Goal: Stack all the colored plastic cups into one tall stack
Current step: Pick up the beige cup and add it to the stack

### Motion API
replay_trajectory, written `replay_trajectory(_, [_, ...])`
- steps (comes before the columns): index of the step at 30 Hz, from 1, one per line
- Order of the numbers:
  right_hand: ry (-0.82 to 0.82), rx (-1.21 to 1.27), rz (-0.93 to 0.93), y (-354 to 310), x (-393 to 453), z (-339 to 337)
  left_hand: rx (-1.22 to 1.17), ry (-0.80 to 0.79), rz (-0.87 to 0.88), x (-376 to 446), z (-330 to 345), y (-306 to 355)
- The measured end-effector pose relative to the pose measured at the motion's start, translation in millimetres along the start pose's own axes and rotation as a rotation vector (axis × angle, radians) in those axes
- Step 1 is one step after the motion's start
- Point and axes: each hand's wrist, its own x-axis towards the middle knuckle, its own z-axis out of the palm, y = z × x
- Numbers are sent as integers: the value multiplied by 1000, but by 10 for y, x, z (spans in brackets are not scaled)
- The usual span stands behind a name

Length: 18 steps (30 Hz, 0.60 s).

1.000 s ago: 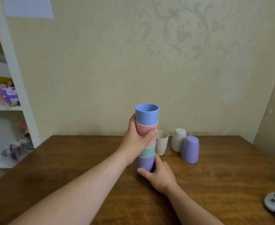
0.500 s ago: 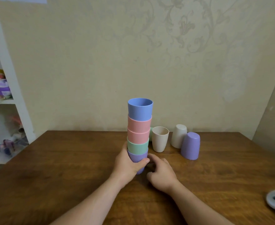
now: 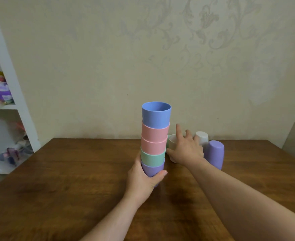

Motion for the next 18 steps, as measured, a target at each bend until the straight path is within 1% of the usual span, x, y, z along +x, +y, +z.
replay_trajectory(2, [-25, 45, 43, 1, 24, 58, -6, 3, -6, -5, -2, -5])
replay_trajectory(5, [32, 170, 66, 90, 5, 139, 1, -1, -15, -8, -5, 1])
replay_trajectory(8, [38, 403, 61, 142, -107, 142, 9, -6, -18, -10, -6, 18])
replay_trajectory(10, [26, 543, 88, 133, -188, 119, 13, -8, -20, -9, -4, 36])
replay_trajectory(14, [19, 665, 145, 146, -348, 136, 11, -33, -45, -18, -5, 53])
replay_trajectory(18, [-10, 892, 225, 169, -450, 78, -3, -53, -58, -43, -12, 107])
